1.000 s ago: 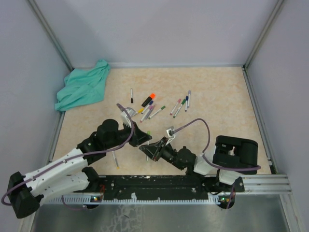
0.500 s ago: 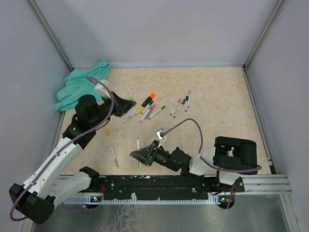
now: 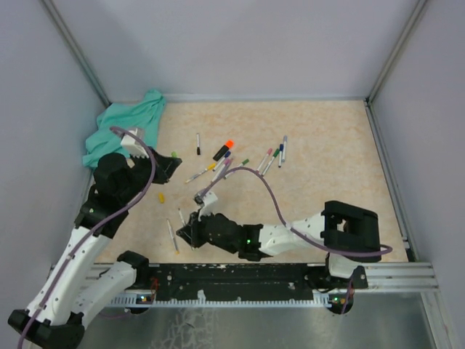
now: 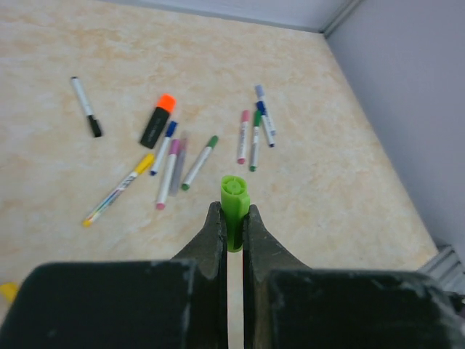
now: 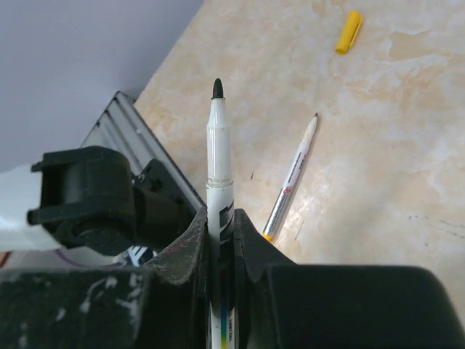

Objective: Open the pen caps
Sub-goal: Place the pen at the center of the board.

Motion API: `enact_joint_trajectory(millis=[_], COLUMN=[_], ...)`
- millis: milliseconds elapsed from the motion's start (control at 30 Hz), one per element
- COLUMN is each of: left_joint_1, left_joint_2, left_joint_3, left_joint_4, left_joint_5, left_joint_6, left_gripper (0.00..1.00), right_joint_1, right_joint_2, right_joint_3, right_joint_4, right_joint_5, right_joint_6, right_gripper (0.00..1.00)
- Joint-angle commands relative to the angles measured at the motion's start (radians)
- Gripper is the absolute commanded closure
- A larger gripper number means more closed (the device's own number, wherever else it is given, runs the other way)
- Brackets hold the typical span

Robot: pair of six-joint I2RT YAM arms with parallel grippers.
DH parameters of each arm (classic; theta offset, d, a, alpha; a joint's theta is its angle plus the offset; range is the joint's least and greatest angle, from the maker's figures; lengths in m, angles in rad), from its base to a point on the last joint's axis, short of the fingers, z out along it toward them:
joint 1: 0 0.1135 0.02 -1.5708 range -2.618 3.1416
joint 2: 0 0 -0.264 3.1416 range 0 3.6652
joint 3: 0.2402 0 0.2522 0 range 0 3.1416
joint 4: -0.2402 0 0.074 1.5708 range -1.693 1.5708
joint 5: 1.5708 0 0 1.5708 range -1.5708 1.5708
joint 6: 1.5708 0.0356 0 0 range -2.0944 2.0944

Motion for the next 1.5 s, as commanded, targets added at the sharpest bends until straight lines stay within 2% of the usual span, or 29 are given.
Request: enact_joint_trajectory(millis=[0, 100, 267, 433, 633, 833, 1133, 1233, 1467], left_joint_1=[0.005, 0.006, 0.006, 0.005, 0.005, 0.005, 0.006, 0.006, 0.005], left_joint_2=[-0.075, -0.113, -0.119, -0.192, -0.232, -0.243, -0.258, -0.255, -0.25], left_joint_3=[0.01, -0.037, -0.113, -0.211, -0.224, -0.229, -0.234, -0.235, -0.236], left_joint_4=[-0.222, -0.214, -0.174, -0.106, -0.105, -0.095, -0.091, -0.091, -0.091], left_joint_5=[-0.257, -0.354, -0.425, -0.435, -0.412, -0.381, -0.374, -0.37, -0.373], left_joint_6=[0.166, 0.23, 0.27, 0.266, 0.261, 0.259, 0.26, 0.26, 0.262], left_gripper=[1.0, 1.0, 1.0, 1.0, 1.0, 1.0, 1.0, 1.0, 1.0], right_joint_1=[0.012, 0.013, 0.013, 0.003, -0.027, -0.029, -0.034, -0.036, -0.038], right_joint_2=[0.098, 0.189, 0.33, 0.387, 0.433, 0.469, 0.488, 0.481, 0.465], right_joint_3=[0.179, 0.29, 0.471, 0.503, 0.537, 0.558, 0.559, 0.552, 0.544], right_joint_4=[-0.403, -0.518, -0.7, -0.687, -0.655, -0.639, -0.643, -0.637, -0.621], right_joint_5=[0.167, 0.208, 0.283, 0.265, 0.195, 0.167, 0.156, 0.157, 0.16], right_joint_6=[-0.039, -0.004, 0.078, 0.075, 0.06, 0.06, 0.071, 0.074, 0.061], right_gripper=[1.0, 1.0, 1.0, 1.0, 1.0, 0.88, 0.82, 0.77, 0.74])
